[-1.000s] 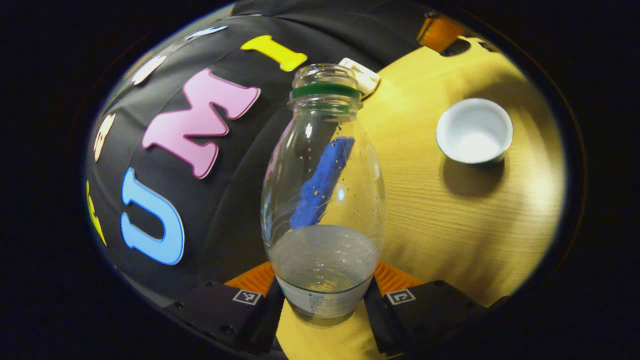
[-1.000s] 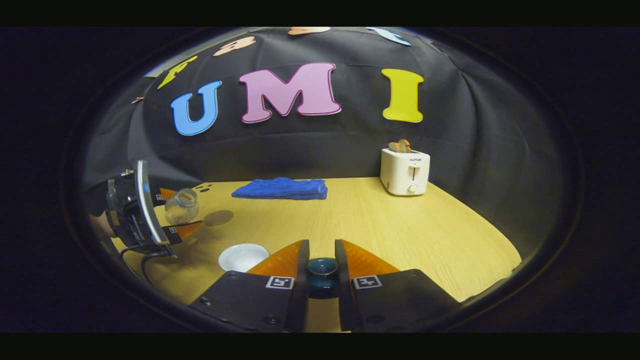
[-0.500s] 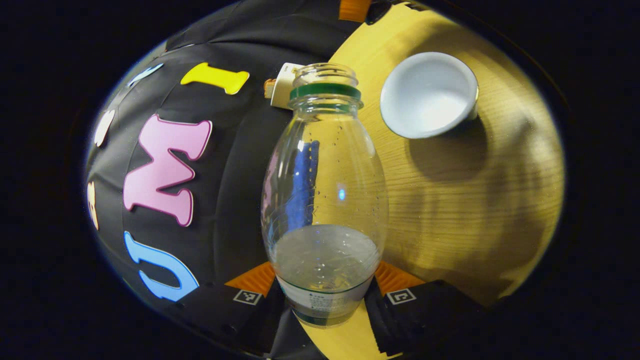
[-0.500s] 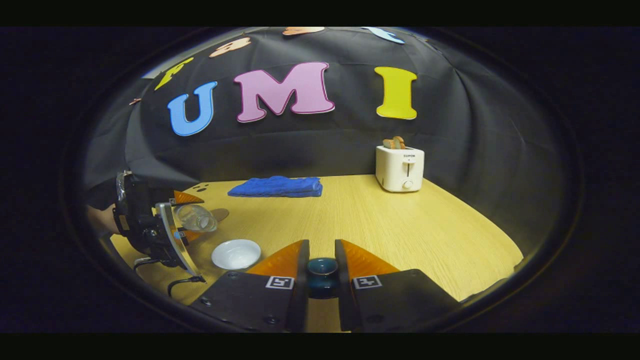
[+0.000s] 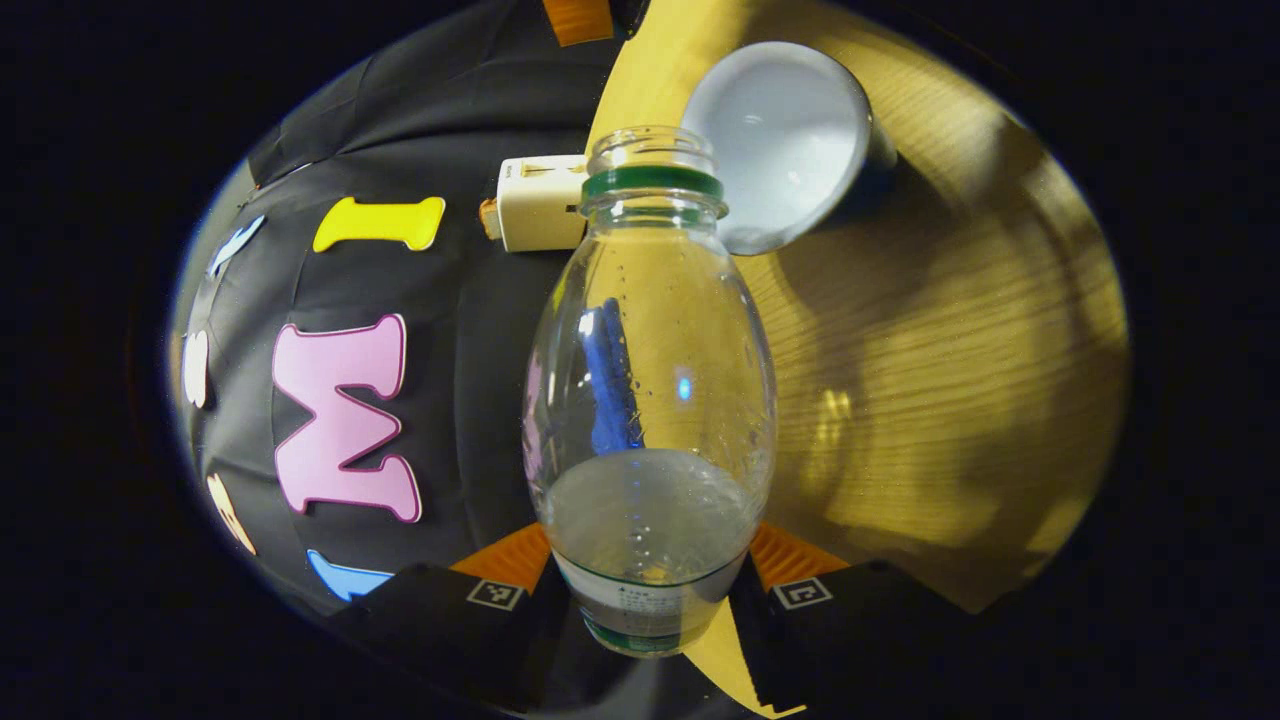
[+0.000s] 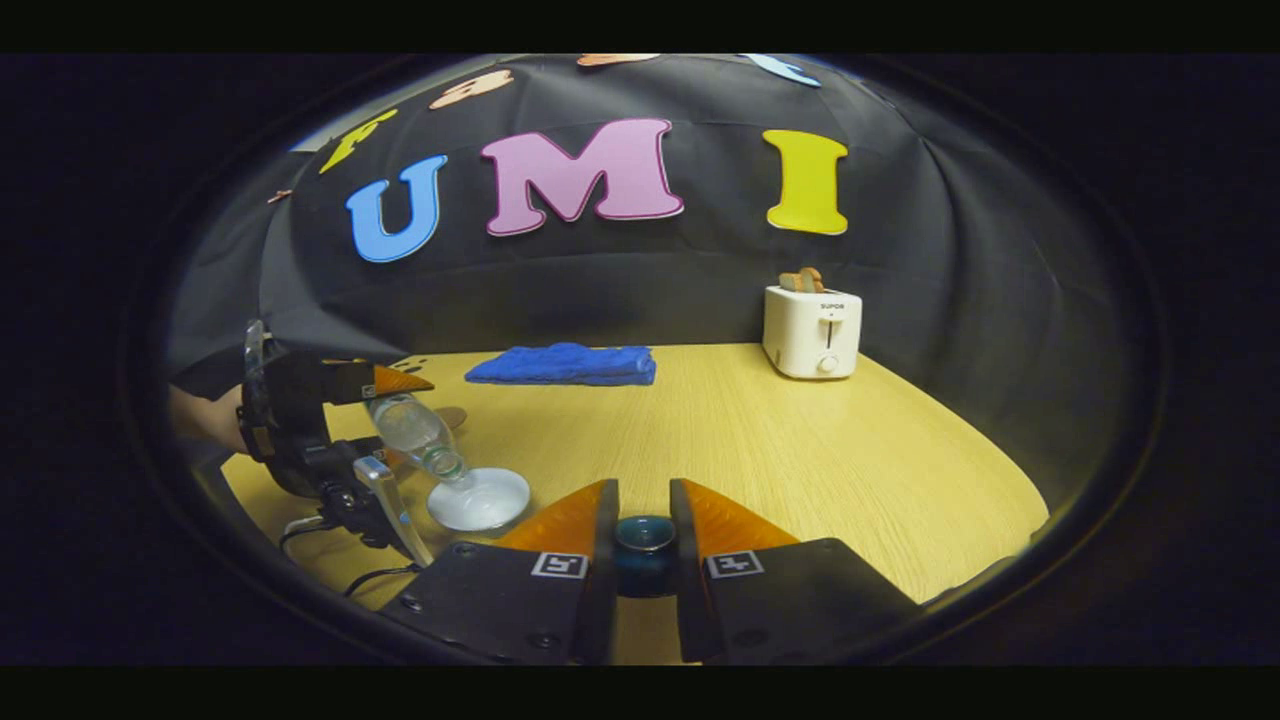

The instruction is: Open the teacup lid with one hand, grasp the water bottle and pour water into the teacup with the other hand; after pouring, place the water bottle on the coaster and then close the teacup lid.

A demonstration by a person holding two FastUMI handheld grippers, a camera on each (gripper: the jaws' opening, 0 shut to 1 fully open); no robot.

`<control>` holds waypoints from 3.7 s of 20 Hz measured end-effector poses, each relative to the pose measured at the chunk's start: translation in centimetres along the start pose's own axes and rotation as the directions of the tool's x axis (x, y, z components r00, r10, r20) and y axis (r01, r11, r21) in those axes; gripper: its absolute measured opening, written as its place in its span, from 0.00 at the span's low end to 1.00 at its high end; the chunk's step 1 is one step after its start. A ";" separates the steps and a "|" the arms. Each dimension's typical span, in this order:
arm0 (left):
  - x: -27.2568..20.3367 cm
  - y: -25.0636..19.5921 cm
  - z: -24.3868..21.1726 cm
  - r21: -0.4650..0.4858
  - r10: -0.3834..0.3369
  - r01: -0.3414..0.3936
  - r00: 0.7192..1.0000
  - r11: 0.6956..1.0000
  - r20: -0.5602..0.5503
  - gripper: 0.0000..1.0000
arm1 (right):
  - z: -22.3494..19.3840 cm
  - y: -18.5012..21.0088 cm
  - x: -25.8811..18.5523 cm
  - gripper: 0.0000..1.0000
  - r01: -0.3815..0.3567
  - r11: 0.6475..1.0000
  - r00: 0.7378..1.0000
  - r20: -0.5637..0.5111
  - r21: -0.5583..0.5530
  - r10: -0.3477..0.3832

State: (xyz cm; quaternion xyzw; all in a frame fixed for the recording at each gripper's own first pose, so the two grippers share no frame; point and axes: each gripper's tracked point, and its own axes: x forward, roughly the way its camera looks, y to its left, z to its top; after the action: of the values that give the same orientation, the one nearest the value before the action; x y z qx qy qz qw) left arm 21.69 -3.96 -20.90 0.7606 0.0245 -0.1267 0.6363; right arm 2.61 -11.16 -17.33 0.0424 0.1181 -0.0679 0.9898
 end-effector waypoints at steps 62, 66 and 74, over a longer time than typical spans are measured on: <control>0.4 7.6 2.5 0.300 0.171 -0.236 0.959 0.924 0.225 0.75 | 2.1 0.7 0.1 0.23 -0.015 1.000 1.000 -0.002 0.009 0.015; -1.1 9.1 -0.7 0.043 0.184 -0.192 0.973 0.981 0.138 0.75 | 4.8 0.8 0.2 0.23 -0.022 0.999 1.000 0.005 -0.032 0.022; -2.3 9.6 -5.9 -0.715 0.093 -0.061 0.996 0.696 0.005 0.75 | 9.4 3.2 1.0 0.33 -0.063 0.997 0.998 0.013 -0.045 0.063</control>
State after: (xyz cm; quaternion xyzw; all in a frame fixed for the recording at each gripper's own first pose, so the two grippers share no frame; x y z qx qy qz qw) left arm 22.32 0.23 -10.21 0.4522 0.0270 -0.0958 0.8863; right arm 6.13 -9.09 -8.29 0.0238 0.1109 -0.0343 0.9930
